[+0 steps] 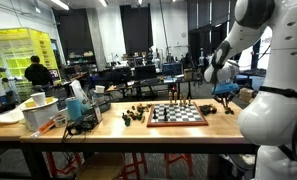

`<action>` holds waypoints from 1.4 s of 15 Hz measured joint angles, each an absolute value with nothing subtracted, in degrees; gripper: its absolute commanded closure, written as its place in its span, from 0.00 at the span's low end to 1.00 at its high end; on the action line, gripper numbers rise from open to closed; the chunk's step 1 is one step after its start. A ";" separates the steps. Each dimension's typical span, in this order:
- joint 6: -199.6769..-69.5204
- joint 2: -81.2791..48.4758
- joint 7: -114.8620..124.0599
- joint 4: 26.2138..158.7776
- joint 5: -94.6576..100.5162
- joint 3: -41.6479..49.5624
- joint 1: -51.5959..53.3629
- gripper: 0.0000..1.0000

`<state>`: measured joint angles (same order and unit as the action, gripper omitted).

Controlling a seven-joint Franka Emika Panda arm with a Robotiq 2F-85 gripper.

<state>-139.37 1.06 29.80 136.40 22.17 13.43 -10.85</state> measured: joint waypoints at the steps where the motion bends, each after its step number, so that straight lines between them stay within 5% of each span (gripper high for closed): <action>1: -141.01 1.74 33.81 137.54 25.63 13.22 -10.86 0.97; 12: -143.40 2.45 57.75 142.17 39.78 12.28 -11.72 0.97; 21: -145.22 3.43 92.09 142.95 73.46 10.87 -11.57 0.97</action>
<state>-145.22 3.43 92.09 142.95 73.46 10.87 -11.57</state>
